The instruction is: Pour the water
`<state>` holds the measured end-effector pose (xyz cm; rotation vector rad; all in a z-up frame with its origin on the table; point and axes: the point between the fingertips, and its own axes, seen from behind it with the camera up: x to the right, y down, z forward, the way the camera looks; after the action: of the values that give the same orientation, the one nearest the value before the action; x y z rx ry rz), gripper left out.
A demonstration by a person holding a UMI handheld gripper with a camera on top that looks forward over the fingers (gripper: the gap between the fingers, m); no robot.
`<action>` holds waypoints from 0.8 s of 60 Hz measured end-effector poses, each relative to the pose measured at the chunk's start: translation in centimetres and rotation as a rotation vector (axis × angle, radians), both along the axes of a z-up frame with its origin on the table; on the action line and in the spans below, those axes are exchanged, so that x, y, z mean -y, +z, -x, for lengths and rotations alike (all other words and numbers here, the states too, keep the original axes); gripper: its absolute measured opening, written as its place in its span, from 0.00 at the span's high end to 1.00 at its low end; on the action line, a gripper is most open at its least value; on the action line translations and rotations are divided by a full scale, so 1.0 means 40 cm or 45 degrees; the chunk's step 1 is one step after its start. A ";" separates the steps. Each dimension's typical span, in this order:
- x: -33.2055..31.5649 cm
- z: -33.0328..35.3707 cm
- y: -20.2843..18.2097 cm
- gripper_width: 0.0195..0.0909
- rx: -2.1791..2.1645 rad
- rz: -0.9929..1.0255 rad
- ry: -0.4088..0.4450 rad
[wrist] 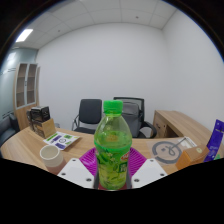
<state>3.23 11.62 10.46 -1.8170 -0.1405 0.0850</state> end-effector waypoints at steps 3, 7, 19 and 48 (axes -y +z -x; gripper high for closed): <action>-0.005 0.002 -0.029 0.75 -0.019 0.005 0.006; -0.013 -0.003 -0.050 0.74 -0.032 -0.033 0.010; -0.007 -0.004 -0.050 0.67 -0.032 -0.060 -0.018; 0.292 0.043 0.048 0.19 -0.004 0.116 -0.152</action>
<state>1.52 -0.05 12.36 -1.9116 -0.0258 0.0103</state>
